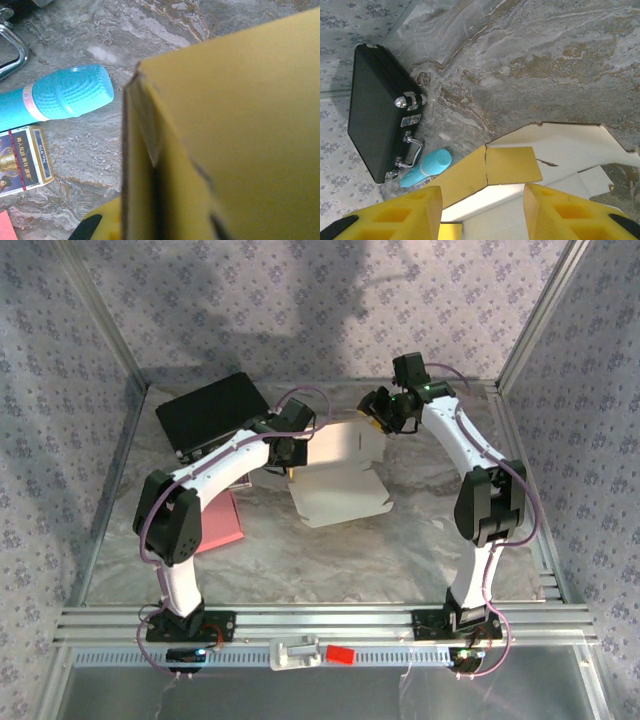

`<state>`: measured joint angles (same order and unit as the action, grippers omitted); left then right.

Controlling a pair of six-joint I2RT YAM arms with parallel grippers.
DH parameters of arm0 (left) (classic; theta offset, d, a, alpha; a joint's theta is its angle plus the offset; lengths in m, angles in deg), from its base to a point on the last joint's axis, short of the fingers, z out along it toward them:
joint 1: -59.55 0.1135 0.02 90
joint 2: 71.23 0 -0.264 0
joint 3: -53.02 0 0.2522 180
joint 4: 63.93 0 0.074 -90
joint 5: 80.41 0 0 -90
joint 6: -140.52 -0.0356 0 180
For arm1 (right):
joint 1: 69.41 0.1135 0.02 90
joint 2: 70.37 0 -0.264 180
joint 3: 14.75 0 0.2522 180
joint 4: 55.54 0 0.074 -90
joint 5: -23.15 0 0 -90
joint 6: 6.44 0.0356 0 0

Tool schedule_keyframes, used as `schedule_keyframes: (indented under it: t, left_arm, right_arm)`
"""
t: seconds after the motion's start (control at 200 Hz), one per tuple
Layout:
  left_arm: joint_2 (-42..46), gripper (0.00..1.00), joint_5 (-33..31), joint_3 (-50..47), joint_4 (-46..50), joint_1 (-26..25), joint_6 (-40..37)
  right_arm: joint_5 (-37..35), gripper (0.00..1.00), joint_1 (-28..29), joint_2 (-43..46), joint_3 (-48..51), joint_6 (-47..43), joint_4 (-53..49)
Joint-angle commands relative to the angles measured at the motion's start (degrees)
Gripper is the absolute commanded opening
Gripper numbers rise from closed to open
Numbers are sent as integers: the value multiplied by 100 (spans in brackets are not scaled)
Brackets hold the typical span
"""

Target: Fold the paper box

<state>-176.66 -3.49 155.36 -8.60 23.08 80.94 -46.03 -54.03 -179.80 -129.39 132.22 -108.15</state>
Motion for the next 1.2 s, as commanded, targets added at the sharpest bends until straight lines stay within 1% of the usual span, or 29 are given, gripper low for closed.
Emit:
schedule_keyframes:
  t: [0.0, 0.34, 0.515, 0.525, 0.62, 0.705, 0.79, 0.85, 1.019, 1.094, 1.194]
  left_arm:
    - [301, 0, 125, 45, -117, 2, -119]
    - [330, 0, 210, 71, -225, -1, -183]
    - [412, 0, 252, 2, -234, 8, -219]
    - [418, 0, 253, -5, -354, 8, -226]
    - [459, 0, 335, 6, -401, 105, -253]
    - [542, 0, 591, -56, -532, 251, -290]
    - [630, 0, 929, -139, -768, 389, -409]
    - [646, 0, 1100, -148, -865, 447, -502]
    - [585, 0, 1319, -13, -870, 531, -598]
    - [567, 0, 1369, 26, -856, 527, -611]
    - [567, 0, 1432, 26, -861, 528, -607]
  right_arm:
    - [139, 48, 11, -103, -179, -216, -105]
    - [643, 47, 132, 100, -94, 199, 269]
    - [922, 47, 24, 292, 9, 404, 395]
    - [924, 47, 13, 311, 32, 406, 396]
    - [693, 46, -101, 721, 190, 262, 264]
    - [182, 47, -157, 1260, 478, -13, 6]
    - [-12, 47, -199, 1827, 1177, -77, 209]
    - [-18, 47, -211, 2030, 1616, -112, 329]
    - [-238, 46, -212, 2066, 2032, -493, 270]
    - [-352, 45, -196, 1903, 1980, -637, 199]
    - [-428, 42, -189, 1604, 1794, -832, 182]
